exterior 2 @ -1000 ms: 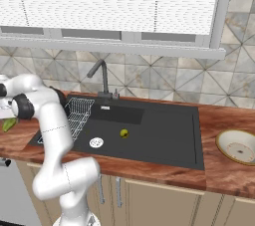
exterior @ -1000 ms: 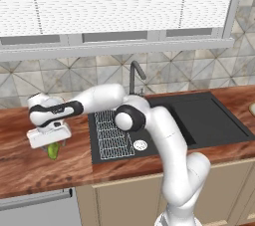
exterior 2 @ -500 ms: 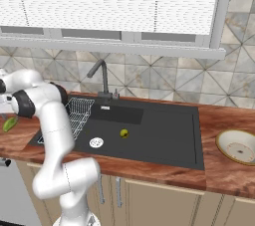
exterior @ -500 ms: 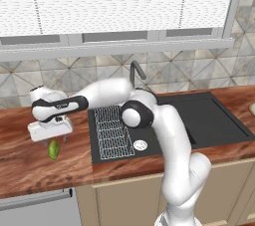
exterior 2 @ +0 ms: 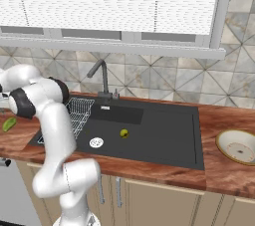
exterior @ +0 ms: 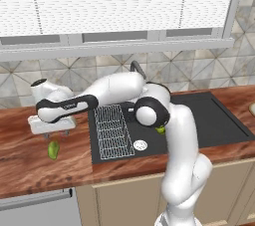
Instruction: Remove the mango and pear from the sink. Then move the bowl and cup from the counter to the sink for washing.
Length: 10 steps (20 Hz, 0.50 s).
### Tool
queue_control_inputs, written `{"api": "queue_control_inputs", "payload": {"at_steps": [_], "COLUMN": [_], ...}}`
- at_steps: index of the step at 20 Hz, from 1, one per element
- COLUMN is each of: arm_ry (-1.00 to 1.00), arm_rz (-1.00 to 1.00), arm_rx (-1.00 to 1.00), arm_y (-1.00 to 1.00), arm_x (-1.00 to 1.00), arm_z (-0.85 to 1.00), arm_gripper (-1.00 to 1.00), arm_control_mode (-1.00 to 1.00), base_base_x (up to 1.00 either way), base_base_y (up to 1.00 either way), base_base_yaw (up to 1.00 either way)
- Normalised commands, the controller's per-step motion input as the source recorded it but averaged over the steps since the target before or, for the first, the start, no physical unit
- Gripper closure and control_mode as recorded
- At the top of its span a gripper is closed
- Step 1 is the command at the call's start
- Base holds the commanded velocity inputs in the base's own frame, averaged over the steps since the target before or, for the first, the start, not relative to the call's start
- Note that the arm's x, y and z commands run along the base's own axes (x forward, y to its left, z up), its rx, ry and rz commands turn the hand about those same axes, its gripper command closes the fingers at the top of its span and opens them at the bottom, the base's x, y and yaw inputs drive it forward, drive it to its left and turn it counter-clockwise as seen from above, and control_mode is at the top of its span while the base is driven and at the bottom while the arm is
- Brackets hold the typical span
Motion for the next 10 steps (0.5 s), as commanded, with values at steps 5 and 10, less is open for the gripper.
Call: {"api": "queue_control_inputs", "payload": {"at_steps": [5,10], "arm_ry": [-0.14,-0.15], "arm_rz": [0.00,0.00], "arm_rx": [0.13,0.09], "arm_y": [-0.37,-0.42], "arm_x": [-0.17,-0.20], "arm_z": [0.29,0.22], "arm_gripper": [-1.00,-1.00], "arm_control_mode": [-1.00,-1.00], "base_base_x": [0.00,0.00], "base_base_y": [0.00,0.00], "base_base_yaw": [0.00,0.00]}}
